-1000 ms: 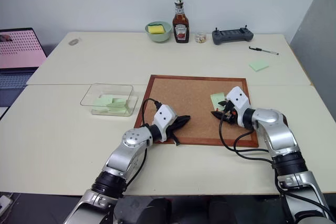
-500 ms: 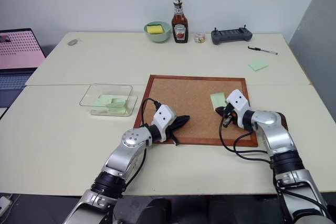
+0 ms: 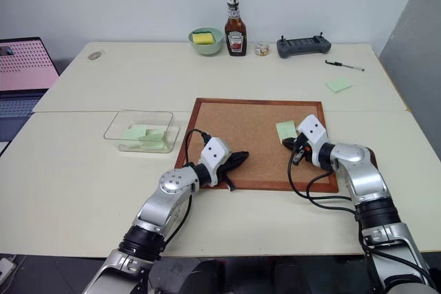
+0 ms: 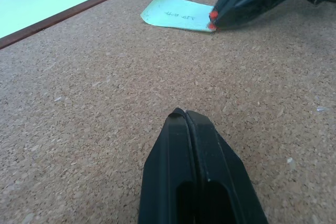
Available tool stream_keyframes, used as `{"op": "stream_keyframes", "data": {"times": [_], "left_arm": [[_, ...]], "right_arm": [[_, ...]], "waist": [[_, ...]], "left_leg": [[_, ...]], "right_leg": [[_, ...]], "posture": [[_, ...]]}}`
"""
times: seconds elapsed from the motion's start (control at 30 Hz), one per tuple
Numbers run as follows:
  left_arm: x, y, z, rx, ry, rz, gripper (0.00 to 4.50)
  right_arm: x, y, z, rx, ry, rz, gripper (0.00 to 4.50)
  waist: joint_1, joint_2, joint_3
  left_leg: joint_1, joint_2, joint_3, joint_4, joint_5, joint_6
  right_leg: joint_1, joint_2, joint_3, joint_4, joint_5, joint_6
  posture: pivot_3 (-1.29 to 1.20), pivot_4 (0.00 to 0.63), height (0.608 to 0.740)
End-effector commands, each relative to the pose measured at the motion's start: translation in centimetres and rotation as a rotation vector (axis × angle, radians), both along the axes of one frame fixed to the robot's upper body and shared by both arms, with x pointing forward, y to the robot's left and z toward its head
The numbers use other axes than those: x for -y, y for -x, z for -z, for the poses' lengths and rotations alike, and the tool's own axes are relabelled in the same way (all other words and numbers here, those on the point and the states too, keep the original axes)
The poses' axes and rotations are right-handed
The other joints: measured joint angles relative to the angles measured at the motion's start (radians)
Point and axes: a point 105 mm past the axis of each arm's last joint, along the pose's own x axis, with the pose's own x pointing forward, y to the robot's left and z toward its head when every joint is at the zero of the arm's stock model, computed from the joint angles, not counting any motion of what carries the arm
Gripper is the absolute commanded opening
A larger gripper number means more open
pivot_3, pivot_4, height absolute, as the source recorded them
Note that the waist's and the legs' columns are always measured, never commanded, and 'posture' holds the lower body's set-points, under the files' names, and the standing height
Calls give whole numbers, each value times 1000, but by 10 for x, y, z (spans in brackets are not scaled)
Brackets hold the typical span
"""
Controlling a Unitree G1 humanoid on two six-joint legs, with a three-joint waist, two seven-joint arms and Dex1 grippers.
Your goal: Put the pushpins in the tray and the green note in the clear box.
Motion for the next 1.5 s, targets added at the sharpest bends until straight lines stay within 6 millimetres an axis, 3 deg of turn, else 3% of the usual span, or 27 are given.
{"op": "stream_keyframes", "data": {"times": [0.03, 0.33, 0.67, 0.9, 1.17, 1.5], "left_arm": [[0, 7, 24, -91, -29, -8, 0], [-1, 4, 10, -145, 79, -34, 0], [-22, -1, -51, -123, 241, -100, 1726], [-23, 0, -61, -94, 218, -105, 2998], [-11, -7, -76, -80, 283, -138, 4434], [9, -14, -102, -303, 584, -117, 4477]], "right_arm": [[-3, 2, -31, 90, -23, -33, 46], [-9, 10, -36, 103, -1, -80, 46], [-23, 16, -31, 114, -8, -106, 0], [-27, 14, -35, 133, -14, -120, 0], [-32, 17, -43, 175, -23, -139, 0], [-39, 26, -56, 268, -2, -182, 0]], "waist": [[0, 0, 0], [0, 0, 0], [-3, -3, 2], [-1, -4, 3], [0, -5, 4], [-2, -7, 5]], "left_leg": [[0, 0, 0, 0, 0, 0], [0, 0, 0, 0, 0, 0], [-2, 1, 0, 0, 0, 0], [-2, 1, 0, 0, 0, 0], [-2, 1, 0, 0, 0, 0], [-3, 1, 0, 0, 0, 0]], "right_leg": [[0, 0, 0, 0, 0, 0], [1, 0, 0, 0, 0, 0], [-3, 1, 0, 1, 0, 0], [-2, 0, 0, 1, 0, 0], [-3, 0, 0, 1, 0, 0], [-3, 0, -1, 0, 0, 0]], "posture": [[0, 150, 740], [0, 150, 740], [0, 150, 740], [0, 150, 740], [0, 150, 740], [0, 150, 740]]}}
